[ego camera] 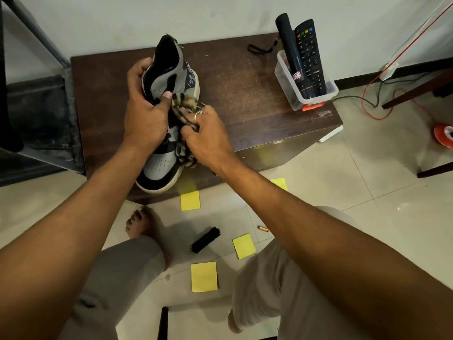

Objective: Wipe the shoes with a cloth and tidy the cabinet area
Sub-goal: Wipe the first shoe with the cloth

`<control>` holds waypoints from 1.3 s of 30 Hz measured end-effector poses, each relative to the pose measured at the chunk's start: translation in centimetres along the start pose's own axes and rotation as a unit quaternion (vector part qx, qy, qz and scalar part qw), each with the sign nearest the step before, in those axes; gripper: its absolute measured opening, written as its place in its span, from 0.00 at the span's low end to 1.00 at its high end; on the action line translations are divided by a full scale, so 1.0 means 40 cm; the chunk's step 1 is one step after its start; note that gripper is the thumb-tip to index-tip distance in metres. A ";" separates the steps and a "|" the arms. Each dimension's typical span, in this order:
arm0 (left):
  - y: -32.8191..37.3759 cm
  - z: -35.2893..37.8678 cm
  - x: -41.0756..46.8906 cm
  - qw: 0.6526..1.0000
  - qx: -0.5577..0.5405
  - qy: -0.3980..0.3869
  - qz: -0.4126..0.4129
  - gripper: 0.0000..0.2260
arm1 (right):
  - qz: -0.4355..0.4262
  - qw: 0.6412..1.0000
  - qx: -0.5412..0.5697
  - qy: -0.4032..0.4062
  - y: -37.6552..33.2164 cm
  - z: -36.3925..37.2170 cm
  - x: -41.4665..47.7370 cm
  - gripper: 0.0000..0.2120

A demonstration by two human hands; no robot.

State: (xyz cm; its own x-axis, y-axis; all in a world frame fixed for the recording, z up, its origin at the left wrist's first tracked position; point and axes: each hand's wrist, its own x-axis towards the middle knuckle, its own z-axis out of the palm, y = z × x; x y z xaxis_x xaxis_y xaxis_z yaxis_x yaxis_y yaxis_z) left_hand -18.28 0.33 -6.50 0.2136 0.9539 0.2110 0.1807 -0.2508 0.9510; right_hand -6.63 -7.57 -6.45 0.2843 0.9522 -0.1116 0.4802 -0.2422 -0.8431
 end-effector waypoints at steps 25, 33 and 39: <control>0.005 -0.002 -0.001 1.000 -0.009 -0.010 -0.011 0.24 | -0.035 0.998 0.021 -0.049 0.009 -0.053 -0.046 0.07; 0.007 -0.002 0.001 1.000 -0.005 0.000 -0.017 0.25 | 0.044 0.997 0.055 -0.019 -0.010 0.009 -0.076 0.07; 0.008 -0.002 -0.002 1.000 -0.001 -0.003 -0.017 0.24 | 0.007 0.997 0.074 -0.010 -0.009 0.008 -0.096 0.08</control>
State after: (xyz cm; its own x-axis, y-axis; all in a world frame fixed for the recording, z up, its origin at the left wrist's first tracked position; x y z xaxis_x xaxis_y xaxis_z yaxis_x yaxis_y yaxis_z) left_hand -18.34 0.19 -6.20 0.2135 0.9606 0.1779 0.1852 -0.2186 0.9581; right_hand -8.14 -11.08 -5.89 0.2728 0.9529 -0.1323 0.3491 -0.2262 -0.9094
